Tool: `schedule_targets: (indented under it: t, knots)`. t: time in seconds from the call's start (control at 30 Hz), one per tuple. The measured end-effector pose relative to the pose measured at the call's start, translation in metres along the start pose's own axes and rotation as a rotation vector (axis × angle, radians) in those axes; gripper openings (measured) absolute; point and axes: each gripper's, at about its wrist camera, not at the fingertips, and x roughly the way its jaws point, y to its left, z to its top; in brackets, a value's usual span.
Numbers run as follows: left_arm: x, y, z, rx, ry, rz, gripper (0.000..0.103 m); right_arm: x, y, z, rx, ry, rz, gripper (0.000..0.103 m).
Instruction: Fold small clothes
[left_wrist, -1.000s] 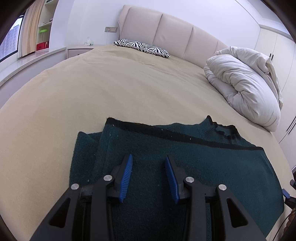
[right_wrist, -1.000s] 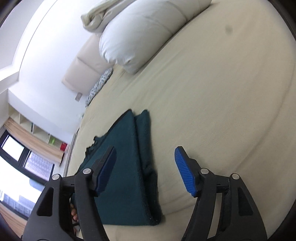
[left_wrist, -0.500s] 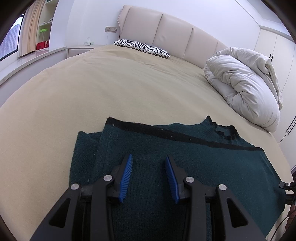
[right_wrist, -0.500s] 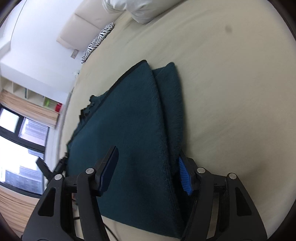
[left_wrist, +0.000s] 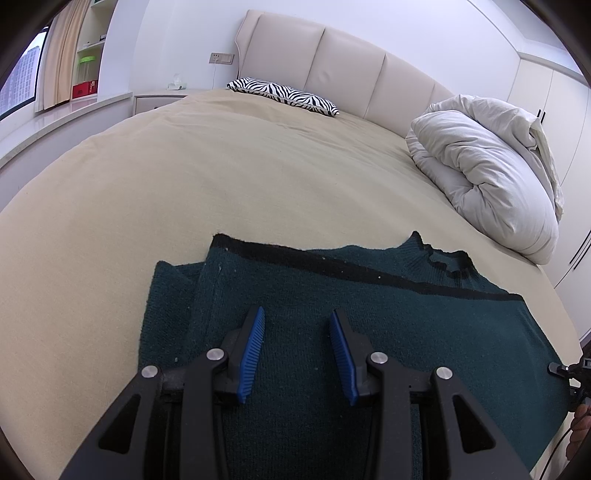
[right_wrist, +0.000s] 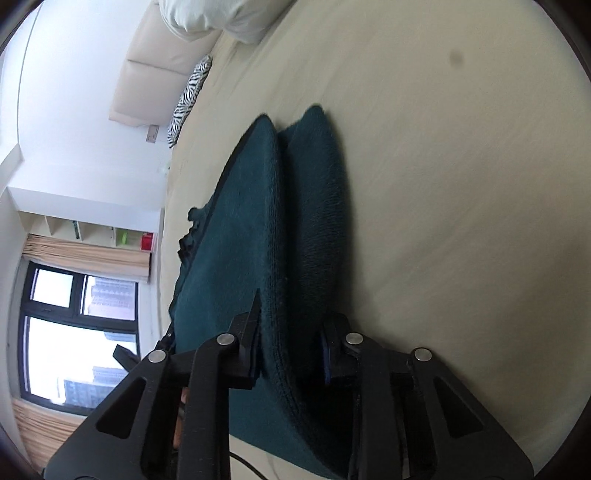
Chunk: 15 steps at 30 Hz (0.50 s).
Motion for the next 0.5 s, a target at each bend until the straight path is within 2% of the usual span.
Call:
schedule_targets:
  t: [0.07,0.2,0.33,0.5]
  knots:
    - [0.000,0.000,0.000,0.000,0.000,0.000,0.040,-0.007,-0.001,0.003,0.000,-0.042,-0.023,0.018]
    - [0.000,0.000,0.000,0.000,0.000,0.000,0.040,-0.038,-0.010,0.012,0.001,-0.090,-0.002,0.015]
    - [0.000,0.000,0.000,0.000,0.000,0.000,0.040,-0.042,-0.015,0.019,-0.021,-0.060,-0.042,0.015]
    - [0.000,0.000,0.000,-0.001,-0.001,-0.002,0.040,-0.046,-0.034,0.023,0.061,-0.043,0.029,0.019]
